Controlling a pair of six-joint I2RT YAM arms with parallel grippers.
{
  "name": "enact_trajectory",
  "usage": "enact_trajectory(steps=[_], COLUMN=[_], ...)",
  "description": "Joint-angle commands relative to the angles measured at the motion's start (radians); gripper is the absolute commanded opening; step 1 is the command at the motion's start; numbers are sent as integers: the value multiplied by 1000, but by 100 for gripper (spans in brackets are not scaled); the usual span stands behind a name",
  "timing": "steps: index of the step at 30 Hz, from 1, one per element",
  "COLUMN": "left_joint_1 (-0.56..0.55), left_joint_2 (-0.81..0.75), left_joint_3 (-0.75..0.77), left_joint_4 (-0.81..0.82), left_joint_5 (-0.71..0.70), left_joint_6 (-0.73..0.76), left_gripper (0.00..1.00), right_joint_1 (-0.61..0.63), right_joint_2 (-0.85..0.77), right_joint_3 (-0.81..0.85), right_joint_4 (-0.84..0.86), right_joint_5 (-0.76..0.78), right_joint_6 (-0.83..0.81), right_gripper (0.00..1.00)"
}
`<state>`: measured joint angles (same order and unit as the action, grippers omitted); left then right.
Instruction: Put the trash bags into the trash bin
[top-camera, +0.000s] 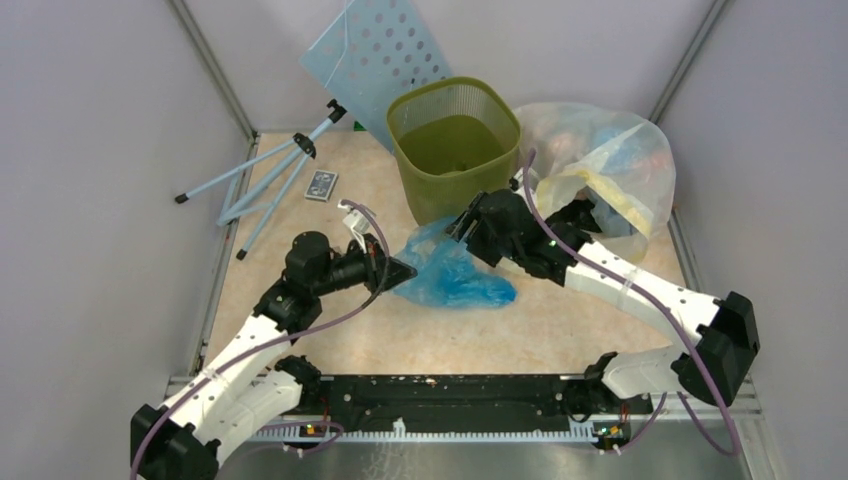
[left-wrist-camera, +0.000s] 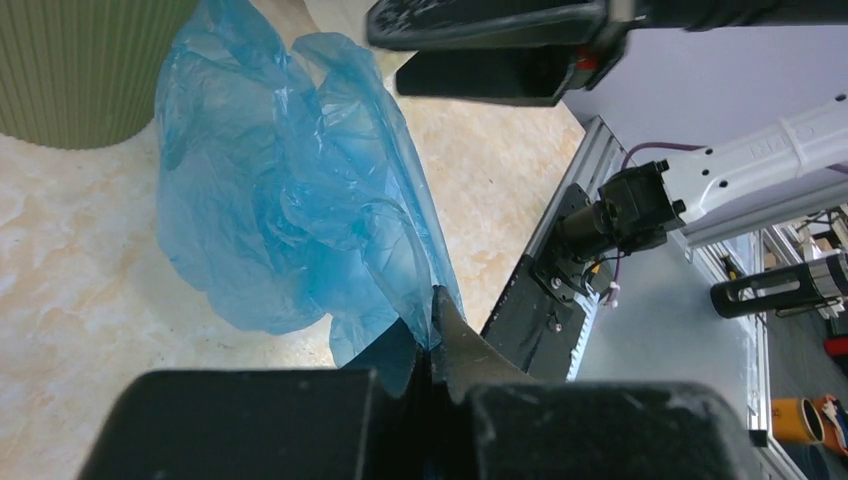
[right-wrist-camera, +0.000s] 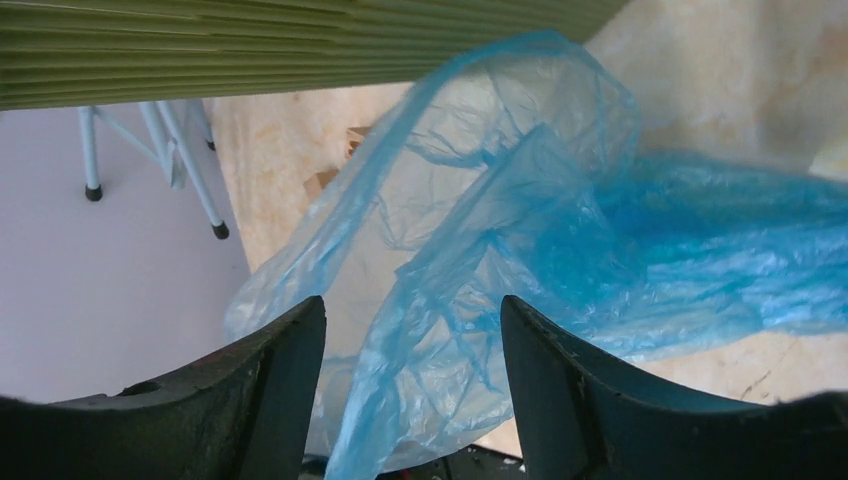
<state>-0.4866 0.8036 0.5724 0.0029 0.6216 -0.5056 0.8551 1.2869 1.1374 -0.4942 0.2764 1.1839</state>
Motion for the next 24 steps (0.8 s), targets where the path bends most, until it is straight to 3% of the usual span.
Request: enact_trajectory(steps=[1,4,6,9,11,12,13,16,19,21,24], left_joint_1=[-6,-6,-9,-8,-8,-8,-8,-8,-7,-7,-8], left_joint_2=[-27,-27,-26,-28,-34,-37,-43,-53,-48,-28,36], left_joint_3=[-22,-33,-32,-6,24,47,66,142,240,305,394], left_joint_4=[74,76,69,-9,-91,-134,-173,-309,-448,-490,-528], left_joint_5=[44,50,54,19,-24,-57,-92,-255,-431,-445,-401], left_joint_6=[12,12,14,44,72,83,90,107,130,174,238], left_gripper=[0,0,0,0,8,18,26,35,62,77,85], right_joint_1=[-1,-1,-2,-2,-1,-2,-2,-1,-2,-1,-1], right_joint_2=[36,38,40,34,7,-11,-34,-105,-187,-247,-321], right_joint_3=[-43,-101,-124,-115,-120,-128,-141,-200,-275,-323,-362], right_joint_4=[28,82,118,87,71,82,102,159,165,185,207], right_joint_5=[-64,-64,-55,-20,9,15,10,-40,-90,-131,-200], right_joint_6=[207,264,261,249,210,171,96,-39,-106,-161,-228], right_gripper=[64,62,54,22,5,0,0,0,0,0,0])
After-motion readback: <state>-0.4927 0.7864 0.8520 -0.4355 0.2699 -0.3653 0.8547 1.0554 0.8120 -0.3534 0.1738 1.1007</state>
